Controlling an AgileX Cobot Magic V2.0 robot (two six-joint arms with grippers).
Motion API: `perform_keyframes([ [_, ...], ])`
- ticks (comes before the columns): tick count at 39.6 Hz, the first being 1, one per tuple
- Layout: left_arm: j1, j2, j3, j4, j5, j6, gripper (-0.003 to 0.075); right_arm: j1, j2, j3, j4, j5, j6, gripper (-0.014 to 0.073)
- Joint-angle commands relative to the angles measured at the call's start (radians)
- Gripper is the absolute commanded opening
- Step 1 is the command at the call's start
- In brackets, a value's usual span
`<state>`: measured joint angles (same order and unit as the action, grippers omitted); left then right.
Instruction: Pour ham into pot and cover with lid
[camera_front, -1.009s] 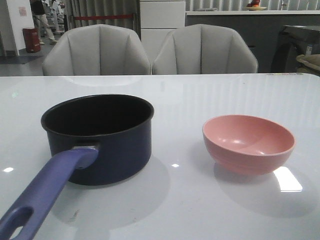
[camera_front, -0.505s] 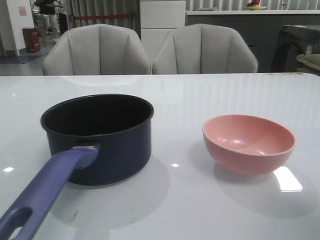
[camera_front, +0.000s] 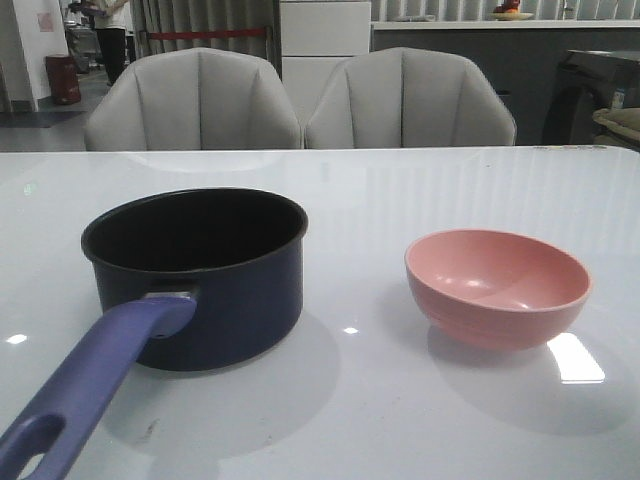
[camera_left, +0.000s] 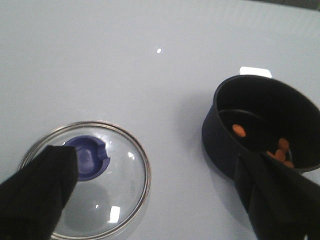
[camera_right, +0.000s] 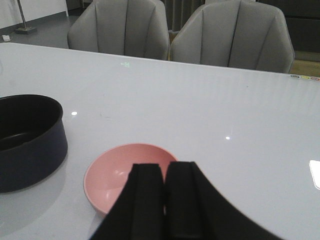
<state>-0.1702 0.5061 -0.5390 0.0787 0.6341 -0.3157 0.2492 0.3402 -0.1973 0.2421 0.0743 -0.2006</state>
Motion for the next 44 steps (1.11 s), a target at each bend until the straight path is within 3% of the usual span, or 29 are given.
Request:
perform_keyframes([
  [1, 0.032, 0.102, -0.083, 0.011, 0.019, -0.023, 0.0689, 0.0, 0.004, -0.027, 0.004, -0.084, -0.007, 0.0143],
  [13, 0.11, 0.406, -0.237, 0.04, 0.225, -0.023, 0.0672, 0.0, 0.004, -0.027, 0.004, -0.084, -0.007, 0.0143],
  [20, 0.159, 0.566, -0.285, 0.03, 0.23, -0.023, 0.0615, 0.0, 0.004, -0.027, 0.004, -0.084, -0.007, 0.0143],
  [27, 0.205, 0.718, -0.322, -0.006, 0.244, -0.017, 0.0606, 0.0, 0.004, -0.027, 0.004, -0.084, -0.007, 0.0143],
  [35, 0.244, 0.861, -0.361, -0.161, 0.227, 0.115, 0.0606, 0.0, 0.004, -0.027, 0.004, -0.084, -0.007, 0.0143],
  [44, 0.313, 0.951, -0.393, -0.16, 0.225, 0.119, 0.0606, 0.0, 0.004, -0.027, 0.004, -0.084, -0.007, 0.0143],
])
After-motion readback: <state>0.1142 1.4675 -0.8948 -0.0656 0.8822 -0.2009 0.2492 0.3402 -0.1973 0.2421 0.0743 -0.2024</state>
